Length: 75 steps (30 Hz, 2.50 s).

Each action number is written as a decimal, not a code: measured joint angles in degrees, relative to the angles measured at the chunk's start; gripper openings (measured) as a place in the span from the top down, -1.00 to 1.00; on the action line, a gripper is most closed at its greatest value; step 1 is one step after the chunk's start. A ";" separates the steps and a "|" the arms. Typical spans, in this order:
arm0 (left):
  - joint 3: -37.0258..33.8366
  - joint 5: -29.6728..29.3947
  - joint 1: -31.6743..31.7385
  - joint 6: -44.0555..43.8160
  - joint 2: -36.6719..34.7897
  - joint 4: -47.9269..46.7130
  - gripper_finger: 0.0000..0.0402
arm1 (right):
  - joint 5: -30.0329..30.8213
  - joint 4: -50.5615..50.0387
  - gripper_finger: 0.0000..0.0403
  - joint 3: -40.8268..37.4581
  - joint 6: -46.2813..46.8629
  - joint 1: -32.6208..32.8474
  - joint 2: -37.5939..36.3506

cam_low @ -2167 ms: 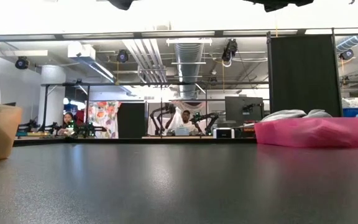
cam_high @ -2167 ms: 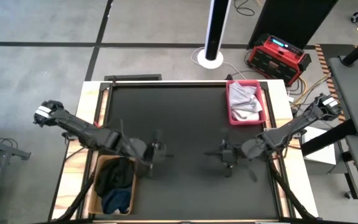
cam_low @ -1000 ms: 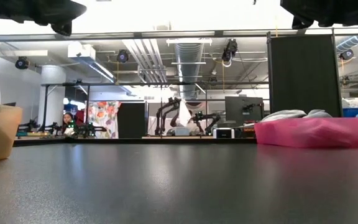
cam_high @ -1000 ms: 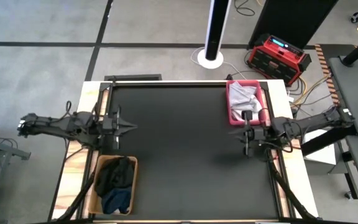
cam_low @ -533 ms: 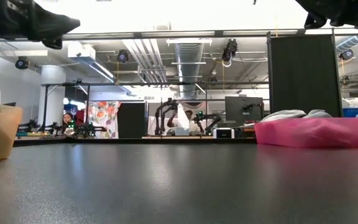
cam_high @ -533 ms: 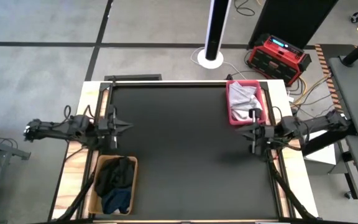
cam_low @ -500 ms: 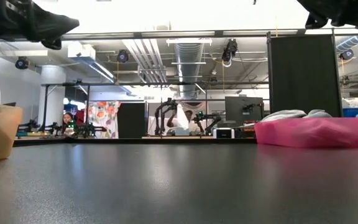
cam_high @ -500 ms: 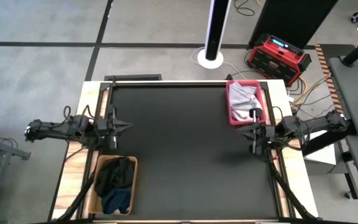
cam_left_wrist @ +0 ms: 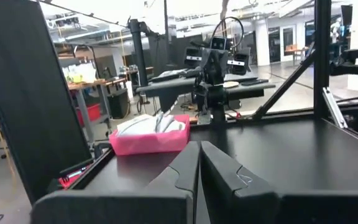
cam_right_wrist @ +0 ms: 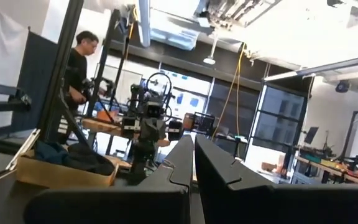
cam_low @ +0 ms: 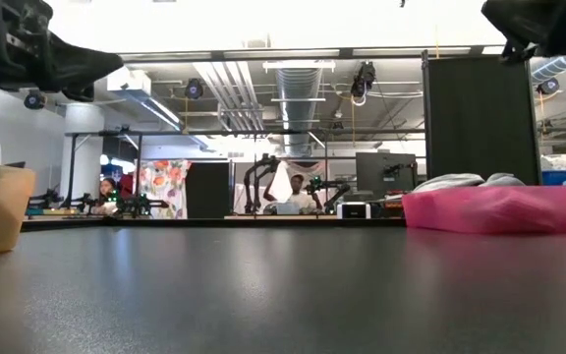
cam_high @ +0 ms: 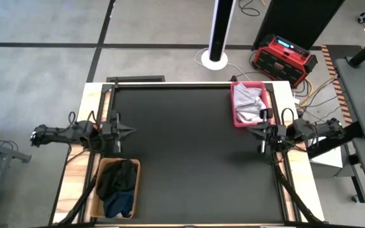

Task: Sort towels by color in basket
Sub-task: Return to Home Position

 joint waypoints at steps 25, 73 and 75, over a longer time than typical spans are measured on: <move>-3.69 0.05 -0.03 -3.42 -0.01 3.73 1.00 | -1.62 -4.75 0.94 -2.98 4.08 -0.22 1.32; -3.69 0.08 -0.03 -3.43 6.49 3.21 1.00 | -1.59 -5.40 0.94 -3.04 8.09 -0.22 1.65; -3.69 0.08 -0.03 -3.43 6.61 3.21 1.00 | -1.59 -5.41 0.94 -3.04 8.09 -0.22 1.65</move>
